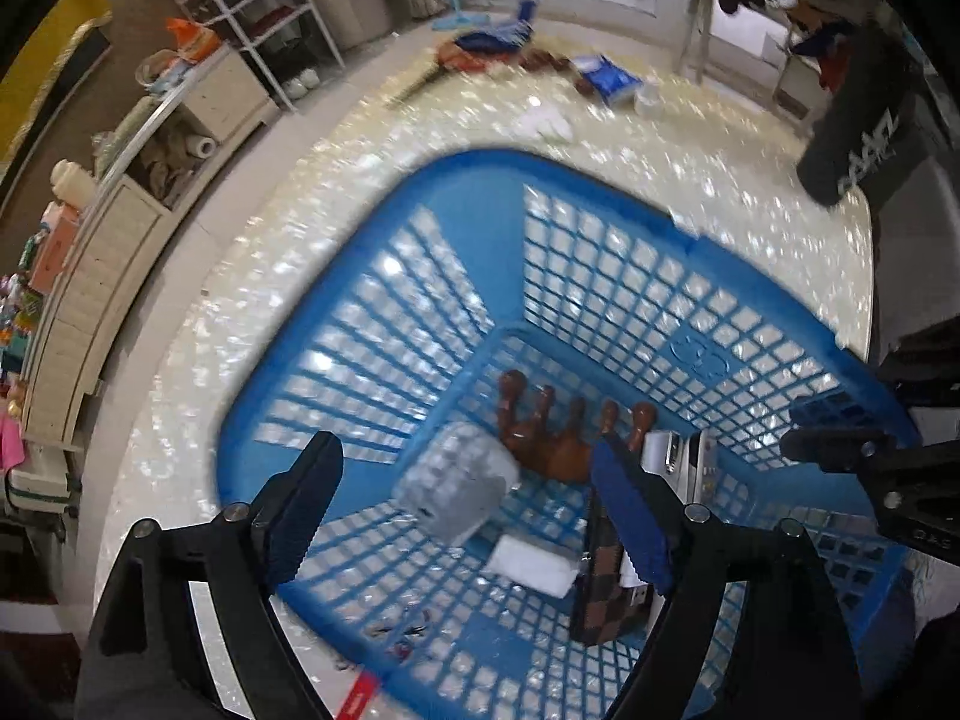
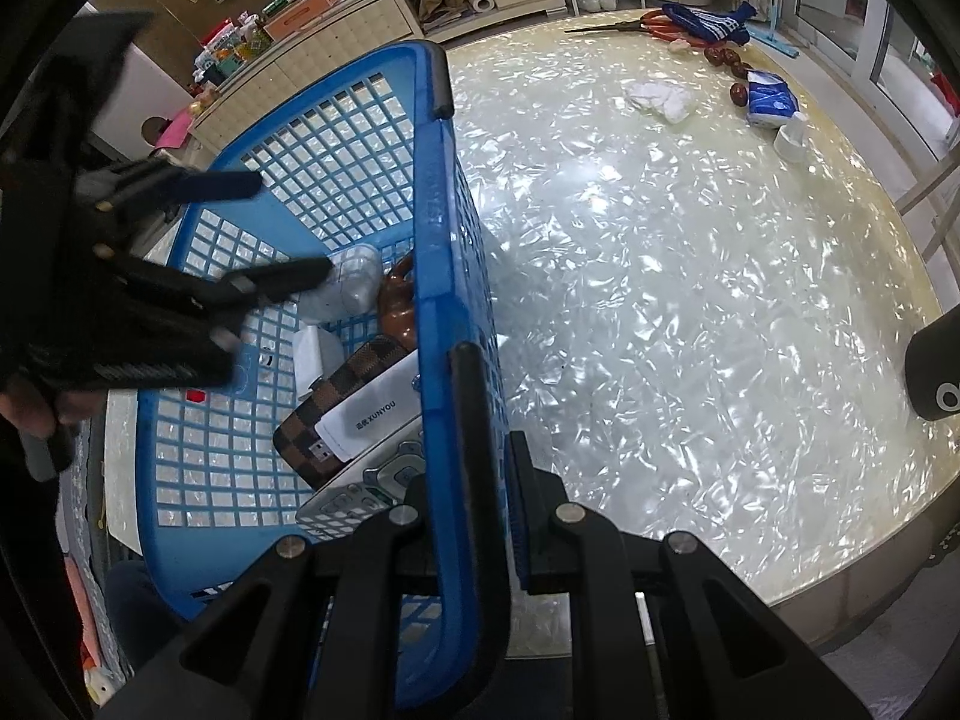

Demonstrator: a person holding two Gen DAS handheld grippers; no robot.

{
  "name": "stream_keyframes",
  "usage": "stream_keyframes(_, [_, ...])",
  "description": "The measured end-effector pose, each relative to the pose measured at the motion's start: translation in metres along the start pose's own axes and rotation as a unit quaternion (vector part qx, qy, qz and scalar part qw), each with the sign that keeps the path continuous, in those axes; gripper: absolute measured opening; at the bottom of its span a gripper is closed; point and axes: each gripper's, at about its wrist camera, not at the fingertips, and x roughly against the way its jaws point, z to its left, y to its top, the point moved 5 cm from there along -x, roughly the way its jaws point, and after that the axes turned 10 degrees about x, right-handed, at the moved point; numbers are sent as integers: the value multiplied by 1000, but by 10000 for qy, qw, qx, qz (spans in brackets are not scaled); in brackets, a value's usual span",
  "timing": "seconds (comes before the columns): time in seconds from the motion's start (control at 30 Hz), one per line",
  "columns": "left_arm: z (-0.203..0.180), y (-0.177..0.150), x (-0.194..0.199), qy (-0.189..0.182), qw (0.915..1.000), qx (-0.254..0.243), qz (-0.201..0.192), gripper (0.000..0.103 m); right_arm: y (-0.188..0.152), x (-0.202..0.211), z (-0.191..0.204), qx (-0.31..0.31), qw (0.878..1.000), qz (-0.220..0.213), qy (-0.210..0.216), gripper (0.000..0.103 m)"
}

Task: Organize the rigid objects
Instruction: 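Carry the earbud case into the basket and open the left gripper, then move the left gripper back over the astronaut keychain with red strap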

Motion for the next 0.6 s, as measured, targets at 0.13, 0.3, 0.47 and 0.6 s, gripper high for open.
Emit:
stream_keyframes(0.13, [19,3,28,105,9996,154,-216,87,1,0,2,13,10000,2,-15,13])
stream_keyframes(0.3, [45,-5,64,216,9981,324,-485,87,3,2,4,54,10000,9,-65,13])
stream_keyframes(0.47, [74,-28,78,323,9968,541,-492,87,4,3,8,35,9999,21,-145,13])
stream_keyframes(0.6, [98,-50,83,350,9952,781,-470,87,4,3,8,43,9998,61,-204,13])
